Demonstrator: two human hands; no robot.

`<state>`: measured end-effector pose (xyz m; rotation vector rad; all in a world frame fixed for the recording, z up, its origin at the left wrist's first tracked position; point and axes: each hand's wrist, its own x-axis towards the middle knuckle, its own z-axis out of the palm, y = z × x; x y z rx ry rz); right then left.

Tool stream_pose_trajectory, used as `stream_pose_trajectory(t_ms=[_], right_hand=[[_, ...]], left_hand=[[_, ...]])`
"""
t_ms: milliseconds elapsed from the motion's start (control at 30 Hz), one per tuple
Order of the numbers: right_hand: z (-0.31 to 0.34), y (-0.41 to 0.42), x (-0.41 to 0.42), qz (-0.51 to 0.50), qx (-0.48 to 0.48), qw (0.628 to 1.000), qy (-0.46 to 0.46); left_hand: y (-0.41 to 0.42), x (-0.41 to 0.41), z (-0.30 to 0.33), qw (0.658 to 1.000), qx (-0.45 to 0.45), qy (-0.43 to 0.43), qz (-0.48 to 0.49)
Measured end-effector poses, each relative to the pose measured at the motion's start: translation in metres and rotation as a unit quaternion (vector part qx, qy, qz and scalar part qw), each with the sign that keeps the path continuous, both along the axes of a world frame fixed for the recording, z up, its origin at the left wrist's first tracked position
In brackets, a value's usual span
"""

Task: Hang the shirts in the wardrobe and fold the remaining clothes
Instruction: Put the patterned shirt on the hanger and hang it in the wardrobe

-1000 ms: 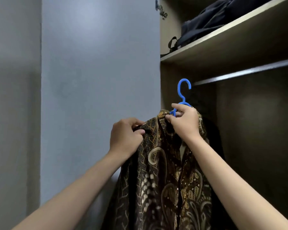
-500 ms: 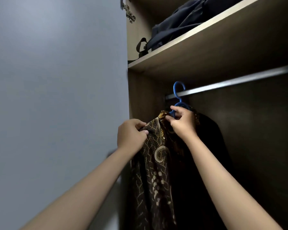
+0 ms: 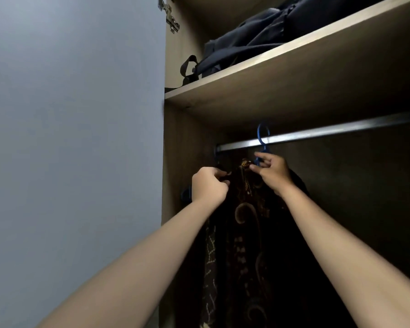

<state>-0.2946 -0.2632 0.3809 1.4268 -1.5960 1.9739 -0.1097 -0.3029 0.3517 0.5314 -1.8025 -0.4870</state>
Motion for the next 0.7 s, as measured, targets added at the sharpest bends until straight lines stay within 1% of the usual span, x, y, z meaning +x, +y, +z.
stream_pose_trajectory(t_ms=[133, 267, 333, 400, 500, 567, 633, 700], right_hand=[[0.002, 0.003, -0.011, 0.002, 0.015, 1.0, -0.012], [-0.015, 0.002, -0.023, 0.007, 0.031, 0.999, -0.029], [-0.021, 0.001, -0.024, -0.001, 0.038, 0.999, -0.014], [-0.021, 0.0, -0.022, -0.033, 0.043, 0.999, 0.005], [-0.016, -0.002, -0.013, -0.138, 0.046, 0.989, 0.027], [-0.01, -0.001, 0.004, -0.194, 0.029, 0.98, 0.045], [-0.001, -0.002, 0.027, -0.197, -0.013, 0.976, 0.09], [0.009, -0.006, 0.051, -0.143, -0.04, 0.979, 0.139]], left_hand=[[-0.003, -0.01, 0.004, 1.0, 0.0, -0.005, -0.027], [-0.006, -0.02, -0.006, 0.999, 0.002, -0.022, -0.036], [-0.009, -0.021, -0.016, 0.999, 0.006, -0.023, -0.04], [-0.012, -0.018, -0.022, 0.999, 0.005, -0.017, -0.047], [-0.017, -0.008, -0.028, 0.999, -0.007, 0.004, -0.041], [-0.022, 0.001, -0.032, 1.0, -0.008, 0.01, -0.025], [-0.03, 0.008, -0.035, 1.0, -0.008, 0.004, 0.0], [-0.039, 0.014, -0.038, 0.999, -0.009, -0.006, 0.032]])
